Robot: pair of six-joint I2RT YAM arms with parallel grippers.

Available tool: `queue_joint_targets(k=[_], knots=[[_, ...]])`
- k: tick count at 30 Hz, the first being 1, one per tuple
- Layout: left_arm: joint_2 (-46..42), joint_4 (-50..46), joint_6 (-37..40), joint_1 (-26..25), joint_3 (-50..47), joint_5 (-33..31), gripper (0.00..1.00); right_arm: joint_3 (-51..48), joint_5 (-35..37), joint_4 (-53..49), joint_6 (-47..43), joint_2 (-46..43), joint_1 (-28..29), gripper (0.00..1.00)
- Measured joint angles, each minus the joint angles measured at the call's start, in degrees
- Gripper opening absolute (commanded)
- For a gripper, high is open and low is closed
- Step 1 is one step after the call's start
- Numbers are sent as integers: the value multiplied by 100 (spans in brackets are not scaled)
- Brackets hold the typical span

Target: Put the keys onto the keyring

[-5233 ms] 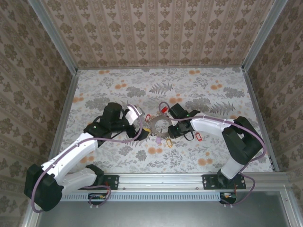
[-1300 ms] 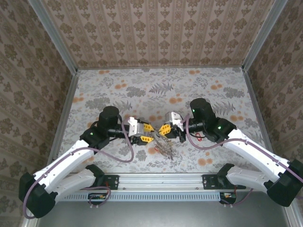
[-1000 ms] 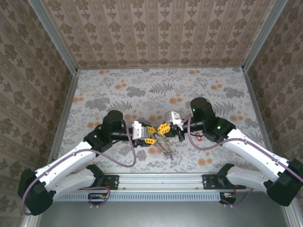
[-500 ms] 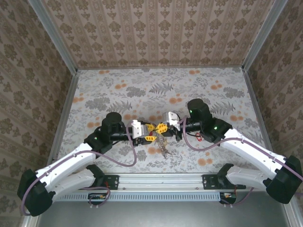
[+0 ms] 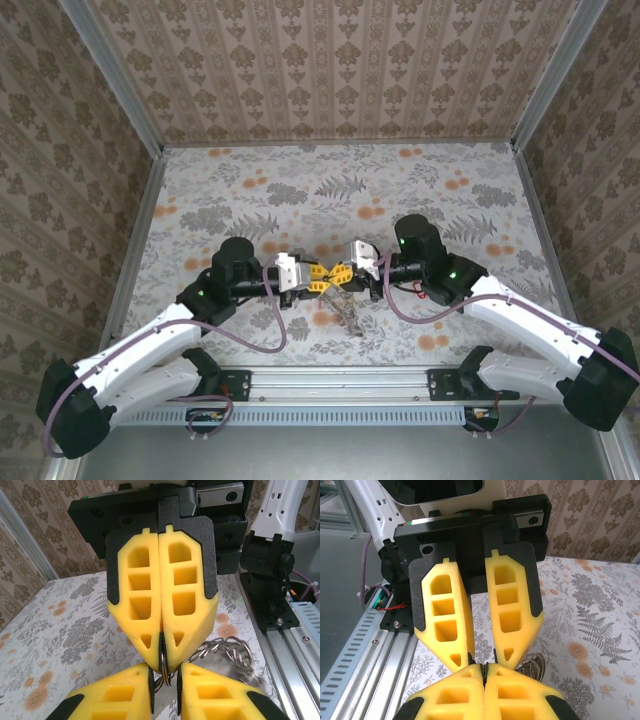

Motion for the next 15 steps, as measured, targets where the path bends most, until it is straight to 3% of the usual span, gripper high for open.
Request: queue_joint_targets(k=[6,15], knots=[[20,-37,24,15,0,-42,0,-98,74,116,116,-92,-11,0],[35,-46,20,15,0,-271,0,-273,269,466,334,-122,-9,0]])
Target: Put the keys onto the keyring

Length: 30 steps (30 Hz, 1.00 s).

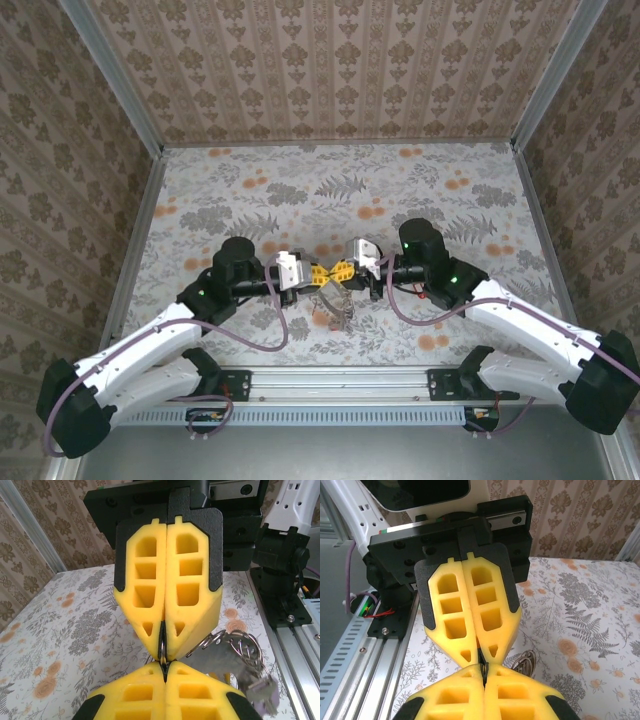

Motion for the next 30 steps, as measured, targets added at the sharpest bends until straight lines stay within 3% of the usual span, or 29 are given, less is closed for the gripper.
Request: queue_joint_targets(k=[4,5,7,16,23,30], knots=[[2,15,-74,-2,-7,-96,0,-4,76,2,0,0,9,1],[2,31,-109,-7,-15,-125,0,-4,103,-2,-22,0,9,10],[2,96,-166,-33,-52,-214,0,9,170,-68,-138,0,17,19],[-72,240,-177,-39,-313,-413,0,273,212,-1268,-907,-103,28,30],[-140,481,-170,-37,-372,-341,0,289,214,-1716,-1095,-225,-31,33],[-140,564,-170,-33,-389,-166,0,269,297,-1486,-1001,-219,-31,35]])
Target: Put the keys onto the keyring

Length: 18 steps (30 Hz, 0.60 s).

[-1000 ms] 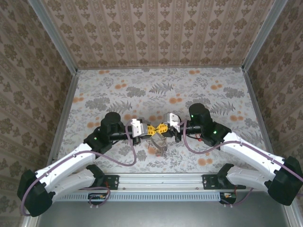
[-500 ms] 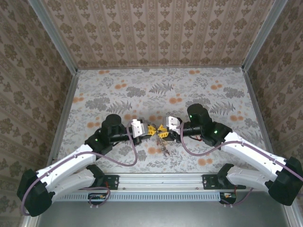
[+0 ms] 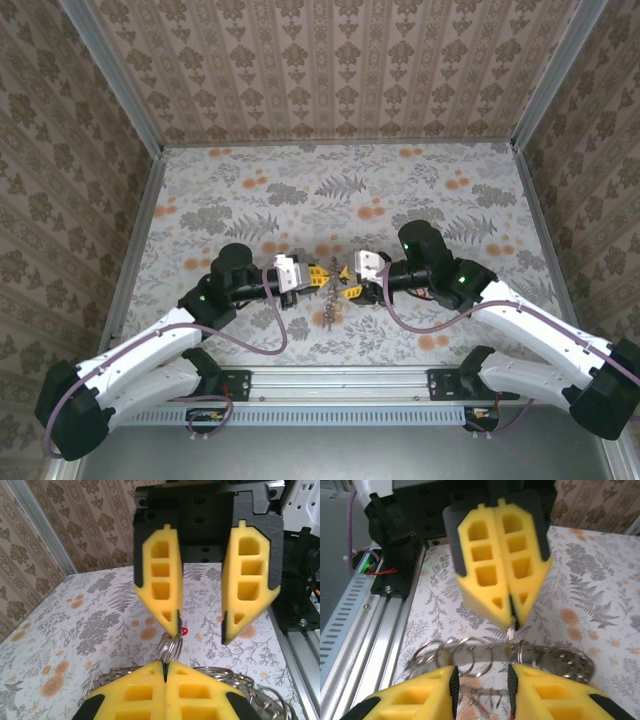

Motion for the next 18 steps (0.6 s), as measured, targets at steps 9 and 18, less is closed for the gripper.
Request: queue_joint_targets(k=[9,18], knots=[[0,74,0,0,-4,90,0,-186,37,629,302,66,0,27],[39,149,-2,0,-4,107,0,-315,37,859,455,116,0,19]])
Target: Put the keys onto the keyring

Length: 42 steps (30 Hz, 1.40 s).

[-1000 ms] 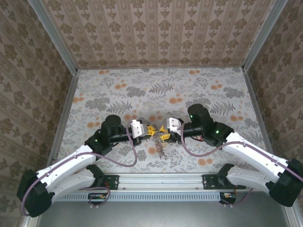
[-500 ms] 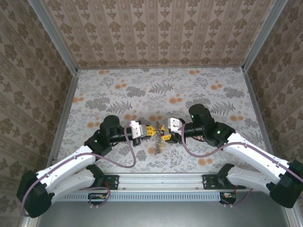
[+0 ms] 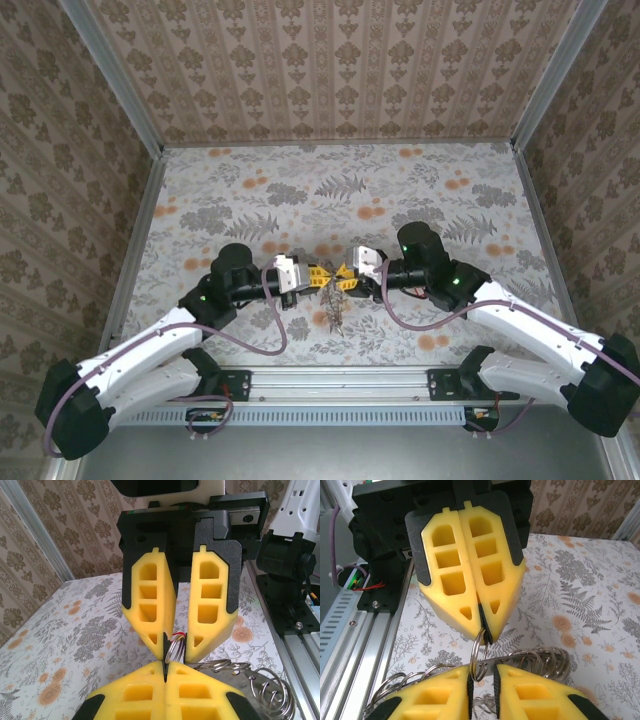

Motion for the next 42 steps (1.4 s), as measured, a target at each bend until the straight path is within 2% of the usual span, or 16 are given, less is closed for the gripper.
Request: queue_joint_targets(k=[5,6,11,12,14,15,17,23,28,37,42], knots=[[46,66,-24,0,0,22,0,-59,4,212,111,9,-9,6],[48,66,-42,0,0,20,0,-68,7,229,111,9,-9,1],[48,52,-83,0,0,20,0,-138,17,328,142,-15,-9,0],[48,44,-90,0,0,17,6,-146,31,330,142,-33,-9,0],[44,17,-94,0,0,15,42,-164,48,330,140,-59,-7,0],[31,-31,-111,0,2,17,54,-173,74,326,136,-83,0,0],[-55,-177,-111,4,2,11,58,-229,118,323,70,-177,2,0],[-494,-728,-33,11,15,37,55,-494,127,376,-299,-708,9,0],[-525,-1110,79,11,278,201,53,-837,66,855,-621,-1049,79,0],[-151,-1248,271,-50,695,610,32,-901,-374,1458,-573,-870,105,0],[79,-1355,385,-81,831,837,28,-901,-474,1786,-385,-743,105,0]])
